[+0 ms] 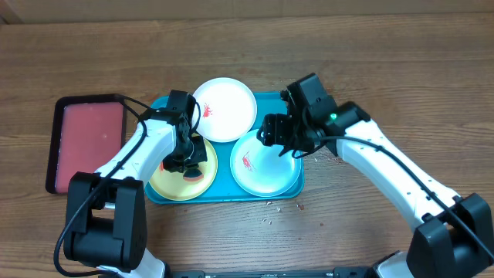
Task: Clean dirty plates on tray and stack at the side
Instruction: 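Move the right gripper to the yellow plate's right rim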
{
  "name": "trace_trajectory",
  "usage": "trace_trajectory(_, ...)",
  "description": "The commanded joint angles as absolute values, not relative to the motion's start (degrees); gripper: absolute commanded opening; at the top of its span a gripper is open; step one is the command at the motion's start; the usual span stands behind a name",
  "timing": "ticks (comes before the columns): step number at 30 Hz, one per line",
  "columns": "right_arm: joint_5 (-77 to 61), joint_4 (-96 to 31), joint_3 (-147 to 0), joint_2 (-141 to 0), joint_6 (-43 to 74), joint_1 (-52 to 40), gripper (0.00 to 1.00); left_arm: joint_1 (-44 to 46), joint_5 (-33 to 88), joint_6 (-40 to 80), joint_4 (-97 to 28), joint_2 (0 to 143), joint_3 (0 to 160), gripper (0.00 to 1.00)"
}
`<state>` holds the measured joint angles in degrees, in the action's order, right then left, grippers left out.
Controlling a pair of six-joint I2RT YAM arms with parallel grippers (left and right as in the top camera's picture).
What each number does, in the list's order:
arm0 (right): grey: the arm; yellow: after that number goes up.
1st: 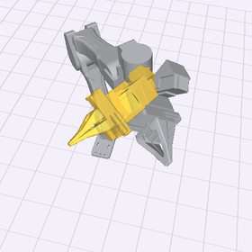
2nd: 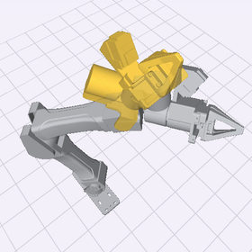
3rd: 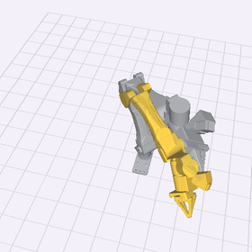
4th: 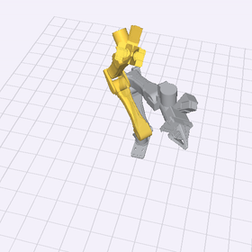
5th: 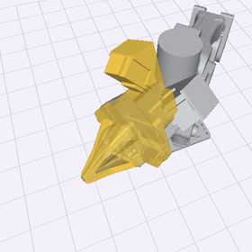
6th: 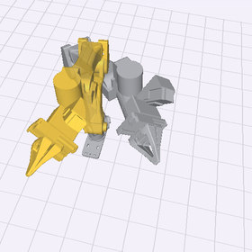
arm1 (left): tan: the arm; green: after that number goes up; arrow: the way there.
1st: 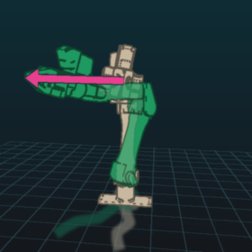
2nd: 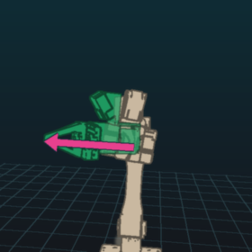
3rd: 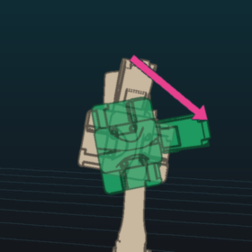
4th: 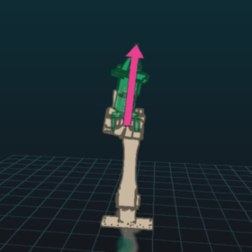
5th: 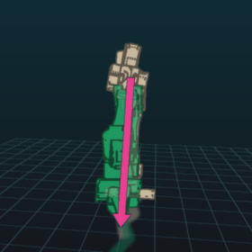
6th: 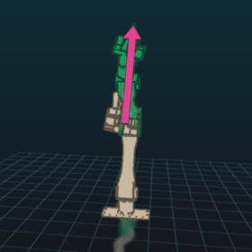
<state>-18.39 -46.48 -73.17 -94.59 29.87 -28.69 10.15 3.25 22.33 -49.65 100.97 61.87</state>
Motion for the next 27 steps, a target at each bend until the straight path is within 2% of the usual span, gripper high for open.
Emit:
trace_trajectory(1,-17.2,-46.6,-78.3,-94.1,25.6,-28.9,0.8,10.4,4.7,21.9,-49.7,101.1,61.8,0.04)
trace_trajectory(6,-18.1,-42.4,-77.1,-94.5,26.7,-32.0,0.8,10.4,4.7,21.9,-49.5,101.1,61.8,0.04)
trace_trajectory(8,-17.8,-40.3,-77.1,-95.3,26.6,-34.7,0.69,10.4,4.6,21.9,-49.4,101.1,61.8,0.04)
trace_trajectory(10,-15.7,-38.6,-77.1,-97.3,27.9,-37.1,0.49,10.2,4.0,21.9,-49.4,101.1,61.8,0.04)
trace_trajectory(11,-14.2,-37.9,-77.1,-98.4,29.1,-37.9,0.47,9.7,4.1,21.9,-49.4,101.1,61.8,0.04)
trace_trajectory(18,-15.1,-30.9,-77.1,-105.2,29.8,-39.2,0.43,5.0,6.6,20.5,-50.0,101.1,61.8,0.04)
trace_trajectory(27,-15.0,-23.7,-77.1,-112.6,30.0,-42.2,0.43,4.5,7.1,18.2,-49.6,101.1,61.8,0.04)
